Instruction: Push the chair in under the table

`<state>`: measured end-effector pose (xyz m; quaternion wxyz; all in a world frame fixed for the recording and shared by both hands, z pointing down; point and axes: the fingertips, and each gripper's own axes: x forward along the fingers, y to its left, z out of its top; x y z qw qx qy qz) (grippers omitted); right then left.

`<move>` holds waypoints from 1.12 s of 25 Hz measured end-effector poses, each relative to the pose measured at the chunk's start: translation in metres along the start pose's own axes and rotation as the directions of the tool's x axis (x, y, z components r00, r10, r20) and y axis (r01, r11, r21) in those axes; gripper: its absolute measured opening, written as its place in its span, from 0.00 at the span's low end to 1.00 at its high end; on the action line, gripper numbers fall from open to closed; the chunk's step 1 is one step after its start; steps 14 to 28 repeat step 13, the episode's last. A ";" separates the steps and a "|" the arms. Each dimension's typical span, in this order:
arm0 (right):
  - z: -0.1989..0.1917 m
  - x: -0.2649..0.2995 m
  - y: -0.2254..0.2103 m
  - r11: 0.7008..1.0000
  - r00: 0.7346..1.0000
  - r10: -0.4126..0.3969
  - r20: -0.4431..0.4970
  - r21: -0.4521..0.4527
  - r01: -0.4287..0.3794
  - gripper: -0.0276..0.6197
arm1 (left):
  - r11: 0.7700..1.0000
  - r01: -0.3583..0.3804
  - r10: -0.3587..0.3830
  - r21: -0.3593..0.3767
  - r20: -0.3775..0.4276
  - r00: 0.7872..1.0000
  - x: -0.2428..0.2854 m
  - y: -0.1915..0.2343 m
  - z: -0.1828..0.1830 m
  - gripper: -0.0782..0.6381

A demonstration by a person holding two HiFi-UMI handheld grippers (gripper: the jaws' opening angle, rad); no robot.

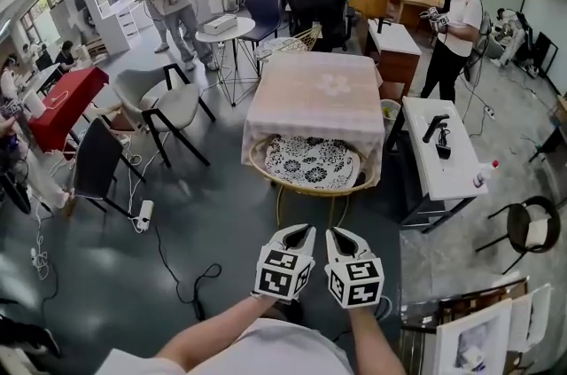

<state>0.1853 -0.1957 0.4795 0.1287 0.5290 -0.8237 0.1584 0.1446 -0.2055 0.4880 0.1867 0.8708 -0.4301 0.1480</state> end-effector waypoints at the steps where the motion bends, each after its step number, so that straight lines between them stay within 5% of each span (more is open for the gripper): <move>1: -0.001 -0.002 0.001 1.000 1.000 -0.002 0.001 -0.002 0.002 0.05 | 1.000 0.003 -0.003 0.005 0.001 1.000 -0.002 -0.002 -0.001 0.12; 28: -0.004 -0.014 0.012 1.000 1.000 -0.007 0.003 0.011 0.007 0.05 | 1.000 0.024 -0.024 0.016 -0.016 1.000 -0.015 -0.012 -0.007 0.12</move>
